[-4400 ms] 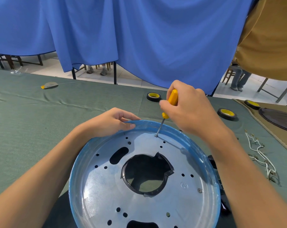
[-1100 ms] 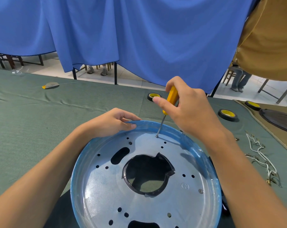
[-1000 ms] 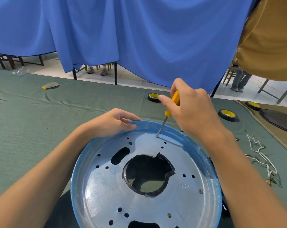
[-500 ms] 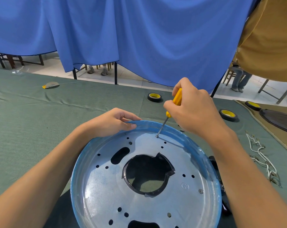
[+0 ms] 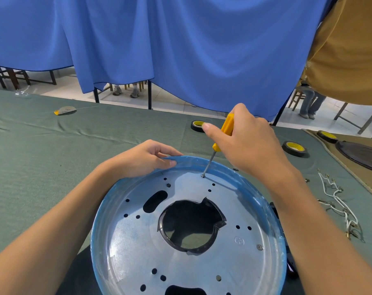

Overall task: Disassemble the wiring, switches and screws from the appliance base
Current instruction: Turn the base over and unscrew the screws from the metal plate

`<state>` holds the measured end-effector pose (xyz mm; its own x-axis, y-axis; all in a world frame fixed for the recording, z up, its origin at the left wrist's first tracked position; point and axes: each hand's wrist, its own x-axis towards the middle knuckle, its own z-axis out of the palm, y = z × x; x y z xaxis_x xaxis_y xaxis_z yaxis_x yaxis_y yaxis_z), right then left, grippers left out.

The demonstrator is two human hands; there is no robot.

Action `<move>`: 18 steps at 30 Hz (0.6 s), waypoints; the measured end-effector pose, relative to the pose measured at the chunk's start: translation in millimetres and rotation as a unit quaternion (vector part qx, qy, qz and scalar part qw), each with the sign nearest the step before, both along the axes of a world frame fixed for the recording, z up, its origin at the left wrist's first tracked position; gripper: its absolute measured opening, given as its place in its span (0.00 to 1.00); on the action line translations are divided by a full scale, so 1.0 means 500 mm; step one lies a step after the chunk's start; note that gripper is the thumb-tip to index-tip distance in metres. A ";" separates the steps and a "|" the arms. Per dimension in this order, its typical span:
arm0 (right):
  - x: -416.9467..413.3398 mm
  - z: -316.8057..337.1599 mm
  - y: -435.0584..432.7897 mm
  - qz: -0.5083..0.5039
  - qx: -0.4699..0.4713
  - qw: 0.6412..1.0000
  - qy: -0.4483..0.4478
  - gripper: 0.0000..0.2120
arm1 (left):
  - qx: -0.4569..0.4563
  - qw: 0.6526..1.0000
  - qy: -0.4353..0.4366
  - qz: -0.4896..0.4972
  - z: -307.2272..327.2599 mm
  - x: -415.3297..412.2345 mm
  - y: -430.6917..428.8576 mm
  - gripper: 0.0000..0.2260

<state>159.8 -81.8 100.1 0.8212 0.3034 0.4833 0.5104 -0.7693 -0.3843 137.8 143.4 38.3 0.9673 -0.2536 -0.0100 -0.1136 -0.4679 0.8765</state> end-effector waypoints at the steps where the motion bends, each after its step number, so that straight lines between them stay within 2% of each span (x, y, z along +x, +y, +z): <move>1: -0.001 -0.001 0.001 -0.008 -0.004 1.000 -0.017 0.19 | -0.002 1.000 0.000 -0.001 0.000 0.000 -0.001 0.12; 3: 0.000 0.002 0.000 -0.002 0.008 1.000 -0.013 0.16 | -0.001 1.000 -0.002 0.002 0.000 -0.001 -0.001 0.13; 5: 0.002 0.008 -0.003 0.012 0.026 0.999 0.033 0.12 | 0.004 1.000 -0.006 0.005 0.000 0.000 -0.001 0.12; 8: -0.004 0.017 -0.008 0.038 0.038 0.993 0.102 0.17 | -0.004 1.000 0.001 0.001 -0.001 0.001 0.000 0.12; 10: -0.010 0.020 -0.010 0.048 0.029 0.993 0.101 0.20 | -0.009 1.000 0.005 -0.002 -0.001 0.001 0.001 0.12; 13: -0.013 0.020 -0.011 0.052 0.010 0.998 0.043 0.21 | -0.012 1.000 0.004 -0.005 -0.001 0.001 0.002 0.13; 16: -0.012 0.009 -0.005 0.060 -0.037 0.996 -0.048 0.12 | -0.005 1.000 -0.001 0.000 -0.002 0.002 0.002 0.12; 18: -0.011 0.000 -0.003 0.061 -0.051 0.991 -0.112 0.13 | -0.007 1.000 -0.001 0.002 -0.003 0.003 0.001 0.12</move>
